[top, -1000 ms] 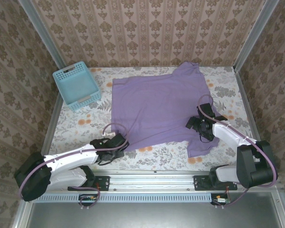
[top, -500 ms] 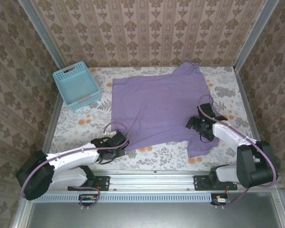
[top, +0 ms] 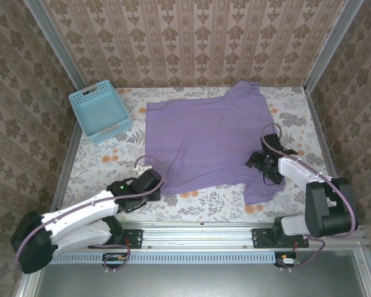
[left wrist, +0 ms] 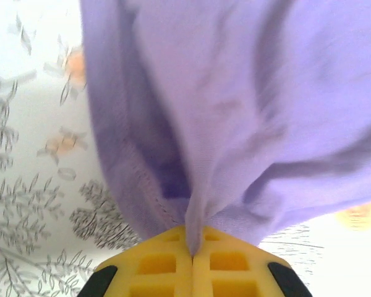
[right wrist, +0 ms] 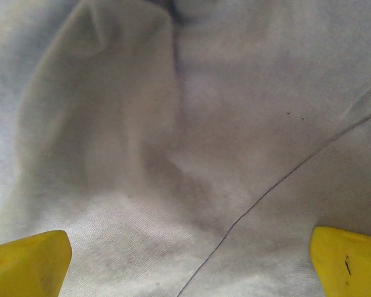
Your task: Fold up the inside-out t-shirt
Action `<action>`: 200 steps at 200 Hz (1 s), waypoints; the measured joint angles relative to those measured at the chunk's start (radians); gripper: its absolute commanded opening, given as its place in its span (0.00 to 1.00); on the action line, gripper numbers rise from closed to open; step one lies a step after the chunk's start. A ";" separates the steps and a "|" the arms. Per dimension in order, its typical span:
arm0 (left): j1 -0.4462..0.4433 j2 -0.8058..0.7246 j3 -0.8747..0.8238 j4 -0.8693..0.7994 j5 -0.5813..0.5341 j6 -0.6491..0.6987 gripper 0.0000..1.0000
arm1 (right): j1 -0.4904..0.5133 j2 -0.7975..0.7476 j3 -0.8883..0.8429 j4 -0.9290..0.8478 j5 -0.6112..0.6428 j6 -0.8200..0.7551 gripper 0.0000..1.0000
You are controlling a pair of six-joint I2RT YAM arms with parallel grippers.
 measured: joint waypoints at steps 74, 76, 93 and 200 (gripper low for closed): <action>0.105 -0.186 -0.004 0.073 0.048 0.217 0.09 | -0.072 0.052 0.021 0.019 -0.026 -0.005 1.00; 0.113 -0.185 -0.006 0.074 0.051 0.220 0.09 | -0.073 0.051 0.021 0.019 -0.026 -0.006 1.00; 0.174 -0.184 -0.029 0.074 0.078 0.223 0.08 | -0.078 0.031 0.021 0.012 -0.024 -0.009 1.00; 0.491 -0.019 -0.040 0.093 0.164 0.219 0.07 | 0.030 -0.108 -0.052 -0.061 -0.017 0.006 0.91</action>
